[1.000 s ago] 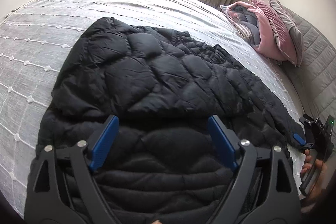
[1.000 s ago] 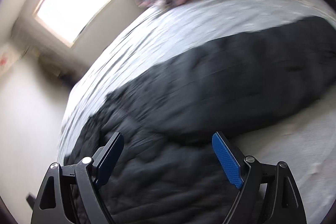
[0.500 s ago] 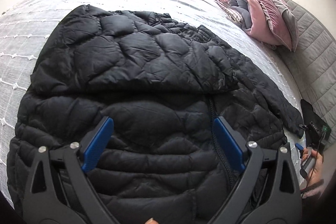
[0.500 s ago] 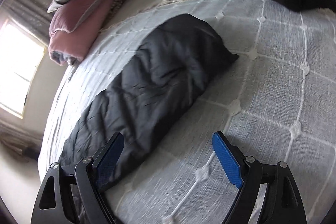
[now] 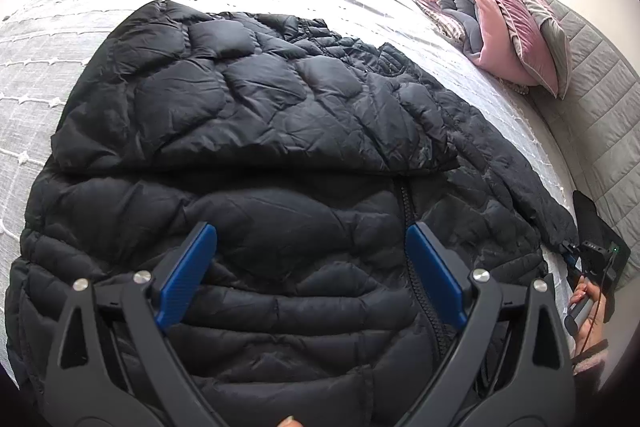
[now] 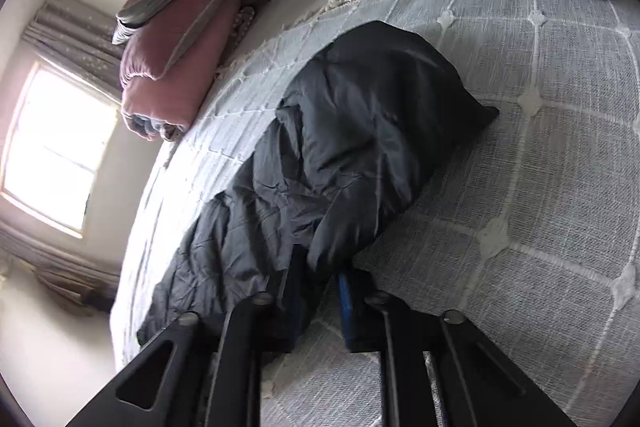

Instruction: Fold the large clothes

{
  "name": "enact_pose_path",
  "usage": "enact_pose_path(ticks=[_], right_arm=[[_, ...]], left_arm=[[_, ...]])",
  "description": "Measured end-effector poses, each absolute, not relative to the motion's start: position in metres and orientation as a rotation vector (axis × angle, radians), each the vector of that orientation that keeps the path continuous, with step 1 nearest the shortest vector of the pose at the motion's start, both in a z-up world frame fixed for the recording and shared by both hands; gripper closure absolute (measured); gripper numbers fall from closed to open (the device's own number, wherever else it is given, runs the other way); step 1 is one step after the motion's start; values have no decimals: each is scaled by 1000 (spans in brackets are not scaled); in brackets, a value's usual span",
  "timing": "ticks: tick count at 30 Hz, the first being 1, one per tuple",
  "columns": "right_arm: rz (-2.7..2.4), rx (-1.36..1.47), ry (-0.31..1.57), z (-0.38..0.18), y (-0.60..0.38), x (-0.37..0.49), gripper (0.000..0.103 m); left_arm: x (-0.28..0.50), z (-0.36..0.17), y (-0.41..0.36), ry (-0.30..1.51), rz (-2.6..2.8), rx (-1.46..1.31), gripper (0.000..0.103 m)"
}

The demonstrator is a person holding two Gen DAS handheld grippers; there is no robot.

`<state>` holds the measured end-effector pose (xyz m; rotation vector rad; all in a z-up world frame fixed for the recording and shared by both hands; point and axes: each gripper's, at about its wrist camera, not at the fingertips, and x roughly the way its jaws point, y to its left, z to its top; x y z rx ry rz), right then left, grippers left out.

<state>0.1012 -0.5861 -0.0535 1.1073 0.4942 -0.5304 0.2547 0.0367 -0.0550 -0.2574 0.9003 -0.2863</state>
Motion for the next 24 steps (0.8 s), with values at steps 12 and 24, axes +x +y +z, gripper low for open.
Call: enact_pose_path(ticks=[12, 24], right_arm=[[-394, 805, 368, 39, -525, 117, 96], [6, 409, 477, 95, -369, 178, 96]], left_arm=[[250, -45, 45, 874, -294, -270, 7], [244, -41, 51, 863, -301, -289, 7]])
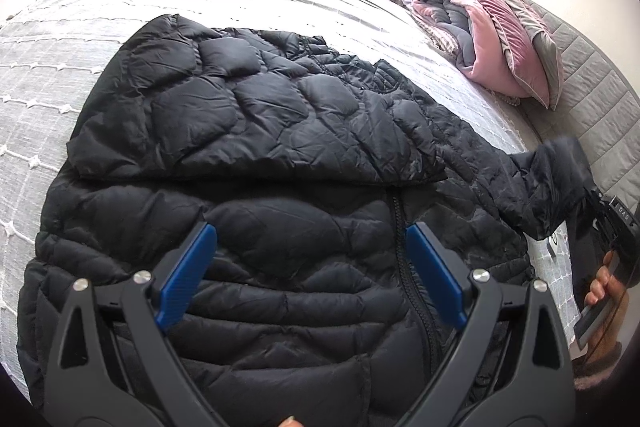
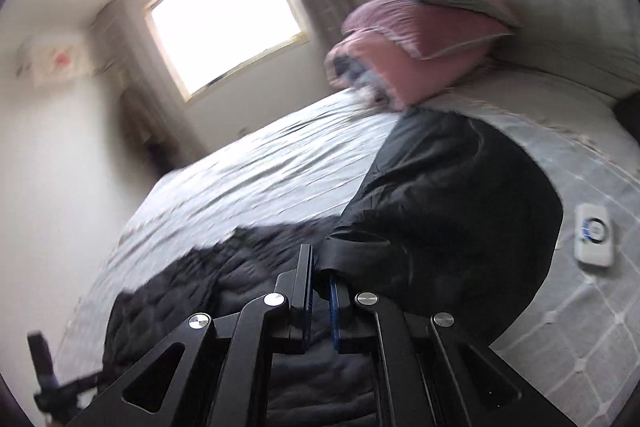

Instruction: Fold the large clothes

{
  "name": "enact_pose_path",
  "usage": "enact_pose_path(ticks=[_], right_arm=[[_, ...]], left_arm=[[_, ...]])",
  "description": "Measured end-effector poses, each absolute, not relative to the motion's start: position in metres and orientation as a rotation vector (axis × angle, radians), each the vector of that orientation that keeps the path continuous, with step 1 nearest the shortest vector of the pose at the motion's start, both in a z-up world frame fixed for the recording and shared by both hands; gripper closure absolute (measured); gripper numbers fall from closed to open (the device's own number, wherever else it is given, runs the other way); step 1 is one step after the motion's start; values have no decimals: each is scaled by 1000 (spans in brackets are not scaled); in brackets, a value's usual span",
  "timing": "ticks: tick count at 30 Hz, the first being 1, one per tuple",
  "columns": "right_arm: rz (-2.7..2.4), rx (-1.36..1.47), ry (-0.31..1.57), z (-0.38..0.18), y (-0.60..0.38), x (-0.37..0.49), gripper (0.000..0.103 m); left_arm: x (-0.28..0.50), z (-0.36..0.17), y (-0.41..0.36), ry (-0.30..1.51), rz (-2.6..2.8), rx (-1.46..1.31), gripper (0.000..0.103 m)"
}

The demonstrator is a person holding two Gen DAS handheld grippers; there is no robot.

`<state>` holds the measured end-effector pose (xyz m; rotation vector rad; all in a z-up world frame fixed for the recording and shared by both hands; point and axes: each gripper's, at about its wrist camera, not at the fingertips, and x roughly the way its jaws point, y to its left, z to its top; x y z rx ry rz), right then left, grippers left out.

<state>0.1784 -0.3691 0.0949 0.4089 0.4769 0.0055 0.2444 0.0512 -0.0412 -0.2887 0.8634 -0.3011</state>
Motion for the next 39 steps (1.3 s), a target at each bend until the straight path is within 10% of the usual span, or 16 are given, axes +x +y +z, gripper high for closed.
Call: enact_pose_path(ticks=[13, 16, 18, 20, 39], right_arm=[[187, 370, 954, -11, -284, 242, 94], [282, 566, 982, -12, -302, 239, 76], [342, 648, 963, -6, -313, 231, 27], [342, 672, 922, 5, -328, 221, 14], [150, 988, 653, 9, -462, 186, 13]], left_arm=[[236, -37, 43, 863, -292, -229, 7], [232, -27, 28, 842, -314, -169, 7], [228, -19, 13, 828, -334, -120, 7], [227, -13, -4, 823, -347, -71, 7], [241, 6, -203, 805, -508, 283, 7]])
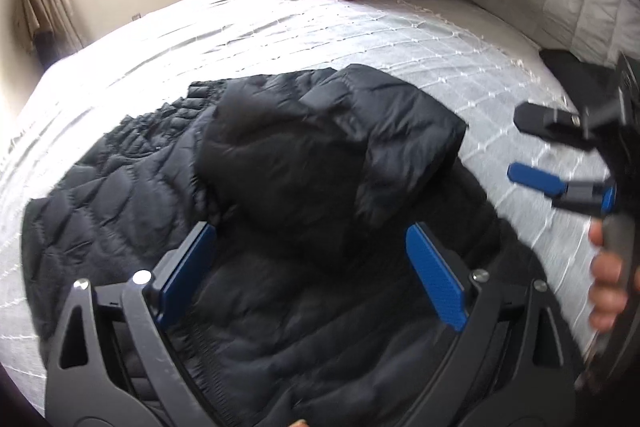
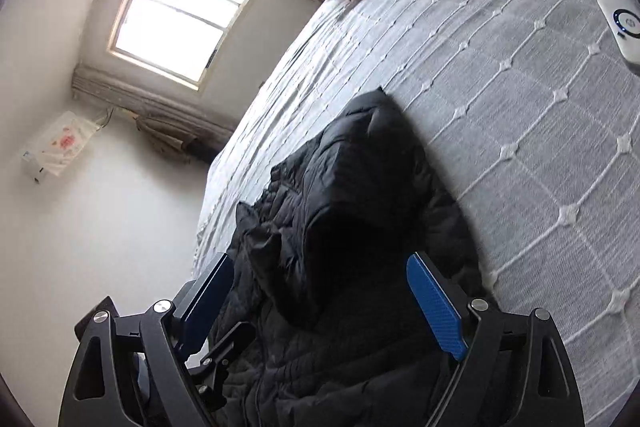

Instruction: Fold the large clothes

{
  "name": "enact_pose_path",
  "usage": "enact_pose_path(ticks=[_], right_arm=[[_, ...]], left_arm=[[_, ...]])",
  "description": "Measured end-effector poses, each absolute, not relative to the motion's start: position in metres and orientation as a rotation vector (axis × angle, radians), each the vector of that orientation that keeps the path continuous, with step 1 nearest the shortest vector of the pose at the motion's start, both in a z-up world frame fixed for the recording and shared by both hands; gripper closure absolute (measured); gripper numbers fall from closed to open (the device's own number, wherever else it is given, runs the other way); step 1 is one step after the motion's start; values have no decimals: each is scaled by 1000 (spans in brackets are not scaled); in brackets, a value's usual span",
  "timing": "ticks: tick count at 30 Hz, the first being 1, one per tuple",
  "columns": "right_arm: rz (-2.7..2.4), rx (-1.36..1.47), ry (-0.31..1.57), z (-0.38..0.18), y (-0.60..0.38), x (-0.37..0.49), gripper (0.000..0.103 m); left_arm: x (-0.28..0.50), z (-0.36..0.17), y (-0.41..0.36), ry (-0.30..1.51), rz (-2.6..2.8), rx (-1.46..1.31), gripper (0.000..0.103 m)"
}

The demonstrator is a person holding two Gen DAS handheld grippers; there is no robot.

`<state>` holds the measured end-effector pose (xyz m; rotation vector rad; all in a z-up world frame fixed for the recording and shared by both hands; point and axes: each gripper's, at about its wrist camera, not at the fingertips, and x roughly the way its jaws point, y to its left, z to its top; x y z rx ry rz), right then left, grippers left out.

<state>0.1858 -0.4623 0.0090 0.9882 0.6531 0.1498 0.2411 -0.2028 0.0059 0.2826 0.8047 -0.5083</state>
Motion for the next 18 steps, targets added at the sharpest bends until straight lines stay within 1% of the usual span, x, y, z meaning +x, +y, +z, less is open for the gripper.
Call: enact_pose_path(ticks=[1, 2, 3, 4, 5, 6, 7, 8, 9, 11, 14, 16, 17, 18], right_arm=[[142, 1003, 652, 6, -466, 188, 13], [136, 1016, 653, 1, -465, 190, 13], [132, 1034, 650, -1, -468, 191, 13], [129, 1054, 645, -4, -469, 192, 13], [126, 1066, 642, -6, -471, 194, 13], [123, 1077, 638, -9, -474, 195, 13], [121, 1085, 634, -10, -477, 195, 13], [117, 1092, 630, -11, -481, 195, 13], [115, 1096, 628, -12, -484, 194, 13], [116, 1101, 618, -11, -489, 192, 13], [123, 1099, 605, -9, -494, 188, 13], [123, 1102, 600, -9, -496, 186, 13], [120, 1103, 602, -9, -496, 185, 13], [116, 1102, 606, -10, -497, 185, 13]], left_arm=[[246, 3, -209, 813, -500, 281, 7], [251, 0, -214, 818, -484, 283, 10], [255, -4, -218, 826, -470, 286, 17], [259, -8, -222, 836, -460, 291, 22], [262, -12, -224, 849, -449, 293, 35], [267, -17, -225, 864, -440, 290, 55], [271, -23, -225, 884, -445, 278, 68], [275, -26, -222, 903, -455, 254, 86], [275, -25, -218, 900, -473, 236, 90], [271, -13, -194, 842, -499, 132, 92], [262, 5, -157, 767, -492, 54, 93], [259, 11, -130, 753, -483, 19, 93], [260, 11, -117, 759, -480, 6, 90], [261, 7, -99, 785, -468, -17, 76]])
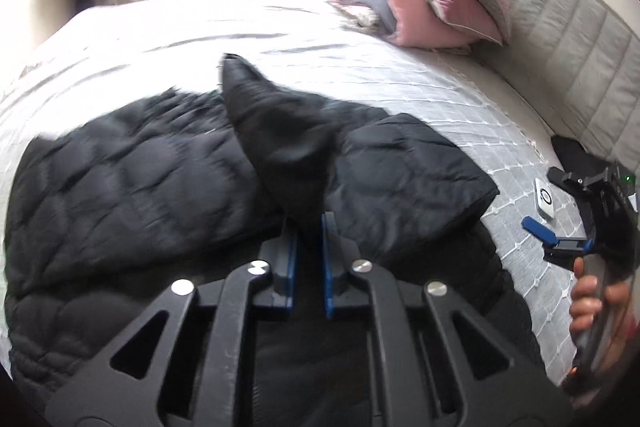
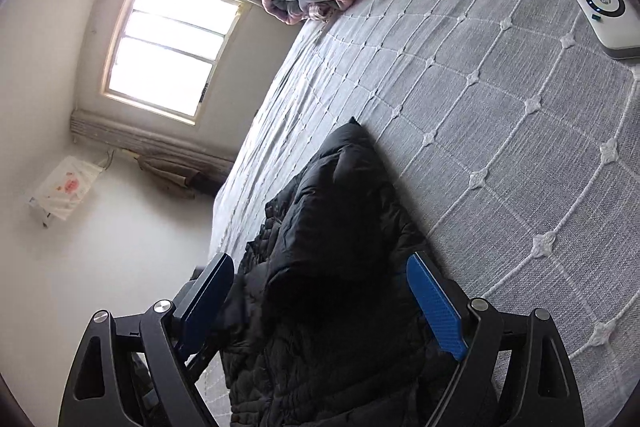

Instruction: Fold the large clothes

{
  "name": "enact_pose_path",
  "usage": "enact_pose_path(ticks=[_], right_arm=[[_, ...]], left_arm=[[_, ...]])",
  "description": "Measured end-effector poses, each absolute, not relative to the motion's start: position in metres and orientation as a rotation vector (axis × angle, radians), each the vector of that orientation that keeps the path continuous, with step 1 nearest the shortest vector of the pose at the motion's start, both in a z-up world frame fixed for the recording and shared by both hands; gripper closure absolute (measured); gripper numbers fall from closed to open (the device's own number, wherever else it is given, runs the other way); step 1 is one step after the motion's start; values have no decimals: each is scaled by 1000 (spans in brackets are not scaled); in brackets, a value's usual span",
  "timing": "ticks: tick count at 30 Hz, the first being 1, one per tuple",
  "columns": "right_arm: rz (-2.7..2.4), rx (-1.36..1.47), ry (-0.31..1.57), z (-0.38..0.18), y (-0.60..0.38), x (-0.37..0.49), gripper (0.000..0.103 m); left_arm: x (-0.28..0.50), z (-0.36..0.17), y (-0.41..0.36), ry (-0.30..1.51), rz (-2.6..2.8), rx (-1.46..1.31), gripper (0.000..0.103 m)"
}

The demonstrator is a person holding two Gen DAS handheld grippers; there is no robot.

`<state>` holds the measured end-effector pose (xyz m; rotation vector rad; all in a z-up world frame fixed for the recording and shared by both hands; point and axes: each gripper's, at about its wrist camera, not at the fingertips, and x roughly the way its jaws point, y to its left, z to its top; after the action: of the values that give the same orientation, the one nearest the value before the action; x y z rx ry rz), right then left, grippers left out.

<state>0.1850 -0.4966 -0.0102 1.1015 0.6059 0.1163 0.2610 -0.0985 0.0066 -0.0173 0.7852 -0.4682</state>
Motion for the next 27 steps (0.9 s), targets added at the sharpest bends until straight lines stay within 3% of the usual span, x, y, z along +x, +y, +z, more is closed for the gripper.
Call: enact_pose_path(ticks=[1, 2, 3, 9, 14, 16, 18, 23, 26, 27], right_arm=[[112, 1097, 612, -11, -497, 186, 13], [109, 1095, 618, -11, -496, 185, 13], [106, 1090, 626, -11, -496, 185, 13], [67, 1043, 659, -12, -490, 190, 13], [33, 1003, 675, -15, -482, 195, 13], [0, 974, 674, -16, -480, 197, 13], [-20, 966, 673, -19, -480, 199, 13], [-63, 871, 651, -18, -475, 208, 13], [-111, 780, 661, -21, -470, 215, 13], [-136, 750, 684, -24, -468, 218, 13]], left_arm=[[263, 2, -87, 817, -463, -29, 63], [267, -5, -75, 851, -452, -40, 39], [269, -11, -61, 876, -437, -58, 32], [281, -23, 2, 875, -436, -291, 29], [312, -37, -18, 900, -463, -358, 30], [324, -44, -32, 910, -451, -332, 42], [333, -47, -41, 916, -449, -309, 92], [313, -21, -30, 735, -420, -293, 93], [314, -30, -18, 773, -297, -268, 92], [317, -37, -17, 813, -265, -247, 86]])
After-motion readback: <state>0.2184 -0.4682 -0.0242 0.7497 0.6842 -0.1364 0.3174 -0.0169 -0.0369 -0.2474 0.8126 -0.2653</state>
